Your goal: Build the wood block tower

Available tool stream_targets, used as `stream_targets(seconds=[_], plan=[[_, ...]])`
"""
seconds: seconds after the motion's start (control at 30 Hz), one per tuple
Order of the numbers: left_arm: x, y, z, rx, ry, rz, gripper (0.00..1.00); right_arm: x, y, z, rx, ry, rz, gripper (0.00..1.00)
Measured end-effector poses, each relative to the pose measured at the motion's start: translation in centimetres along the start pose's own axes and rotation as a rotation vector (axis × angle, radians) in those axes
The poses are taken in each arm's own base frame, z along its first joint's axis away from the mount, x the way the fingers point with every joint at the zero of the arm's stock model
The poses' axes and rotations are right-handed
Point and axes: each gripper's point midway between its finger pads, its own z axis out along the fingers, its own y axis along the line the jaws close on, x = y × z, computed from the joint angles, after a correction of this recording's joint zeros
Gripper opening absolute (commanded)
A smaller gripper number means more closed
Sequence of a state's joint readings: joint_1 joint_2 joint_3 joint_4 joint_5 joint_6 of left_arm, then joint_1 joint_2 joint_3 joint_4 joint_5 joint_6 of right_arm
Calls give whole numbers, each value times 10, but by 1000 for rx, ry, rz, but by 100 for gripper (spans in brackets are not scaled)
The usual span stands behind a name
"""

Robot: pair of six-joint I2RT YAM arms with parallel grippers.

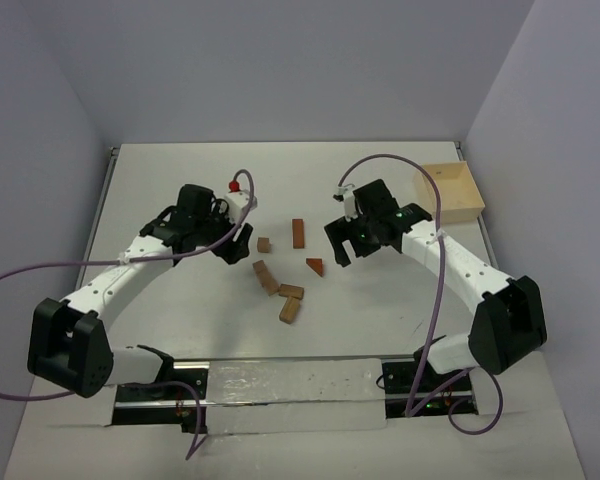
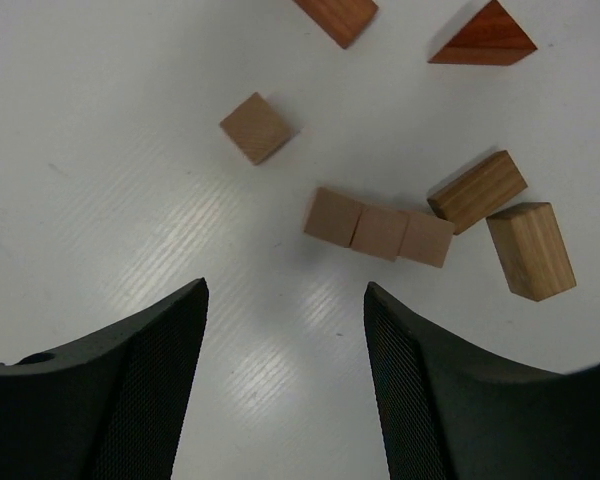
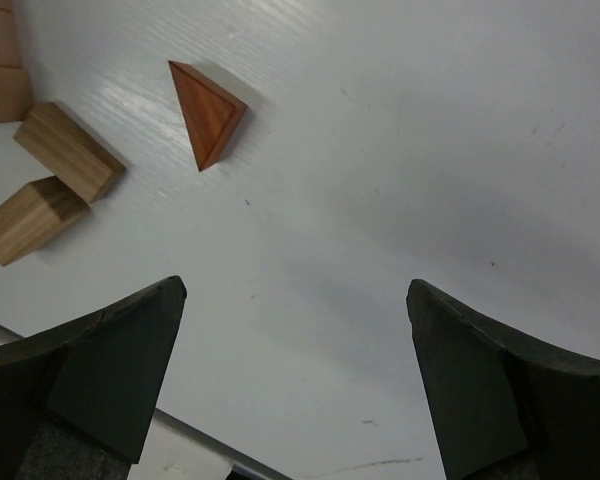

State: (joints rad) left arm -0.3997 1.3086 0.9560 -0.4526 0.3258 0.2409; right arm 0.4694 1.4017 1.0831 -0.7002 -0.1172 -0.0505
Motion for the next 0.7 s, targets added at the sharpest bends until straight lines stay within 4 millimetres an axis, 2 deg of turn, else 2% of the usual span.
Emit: stream_targets(seconds=[0.13, 0.2, 0.37, 0.4, 0.5, 0.7], plan=[[6, -22, 16, 62, 48, 60, 70, -6, 3, -3, -16, -39, -6, 99], [11, -39, 21, 112, 70, 112, 68, -1, 3, 0, -30, -32, -1, 99], [20, -87, 15, 307, 51, 291, 76, 6, -2, 2, -51, -16, 37, 99], [22, -96, 12, 346, 41, 330, 82, 5, -4, 1, -57, -19, 49, 99], [25, -127, 4, 465, 25, 454, 89, 5, -15, -1, -72, -28, 99, 99], [52, -171, 10, 649, 89, 629, 93, 5, -33, -7, -118, -46, 192, 99]])
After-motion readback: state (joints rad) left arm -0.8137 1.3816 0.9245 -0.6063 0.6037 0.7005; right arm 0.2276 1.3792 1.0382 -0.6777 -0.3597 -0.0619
